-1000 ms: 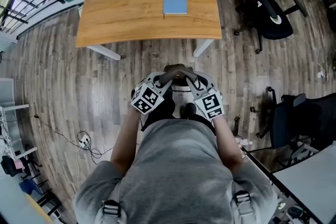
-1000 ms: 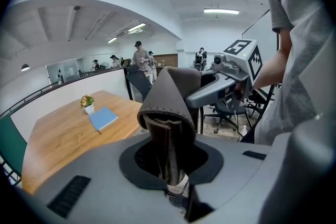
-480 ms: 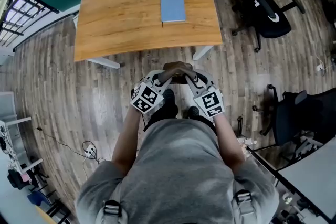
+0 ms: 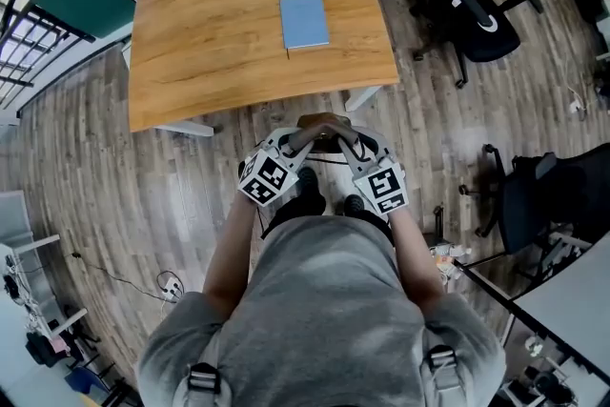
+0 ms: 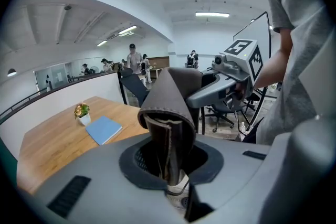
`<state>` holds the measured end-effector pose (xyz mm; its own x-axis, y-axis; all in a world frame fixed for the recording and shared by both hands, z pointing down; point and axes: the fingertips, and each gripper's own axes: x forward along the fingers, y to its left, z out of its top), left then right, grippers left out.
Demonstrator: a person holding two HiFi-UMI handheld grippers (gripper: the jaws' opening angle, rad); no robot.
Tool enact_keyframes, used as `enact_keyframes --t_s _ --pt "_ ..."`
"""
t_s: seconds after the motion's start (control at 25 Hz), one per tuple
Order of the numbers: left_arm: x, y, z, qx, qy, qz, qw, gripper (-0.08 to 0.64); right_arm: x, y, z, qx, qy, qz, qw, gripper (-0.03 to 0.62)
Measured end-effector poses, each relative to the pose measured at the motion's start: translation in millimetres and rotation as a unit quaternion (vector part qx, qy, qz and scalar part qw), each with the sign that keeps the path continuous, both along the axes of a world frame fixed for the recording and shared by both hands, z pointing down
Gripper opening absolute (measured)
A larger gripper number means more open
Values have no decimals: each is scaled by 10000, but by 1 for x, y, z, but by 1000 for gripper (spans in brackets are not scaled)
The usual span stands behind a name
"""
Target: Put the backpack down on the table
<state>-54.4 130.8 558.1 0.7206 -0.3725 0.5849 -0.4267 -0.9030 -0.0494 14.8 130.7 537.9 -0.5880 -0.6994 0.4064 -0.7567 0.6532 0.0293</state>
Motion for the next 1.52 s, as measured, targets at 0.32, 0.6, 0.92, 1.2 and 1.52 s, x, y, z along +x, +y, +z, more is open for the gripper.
enact_keyframes --t_s 0.32,0.6,0.92,1.2,1.52 --pt "-16 -15 -3 52 -64 221 9997 63 -16 -14 -1 68 -50 177 9998 95" --pt "-38 -29 -5 126 -92 190 9997 63 -37 -26 -4 183 -59 142 9997 95" --pt "-51 -38 -5 155 -129 92 9998 64 -51 -37 -2 205 -67 22 9998 95" --pt "-57 -64 -1 176 -172 -25 9997 64 -56 -65 2 231 -83 -111 9996 96" --pt "-50 -94 -5 243 -179 -17 9995 64 -49 -94 -1 268 -110 -71 9996 97"
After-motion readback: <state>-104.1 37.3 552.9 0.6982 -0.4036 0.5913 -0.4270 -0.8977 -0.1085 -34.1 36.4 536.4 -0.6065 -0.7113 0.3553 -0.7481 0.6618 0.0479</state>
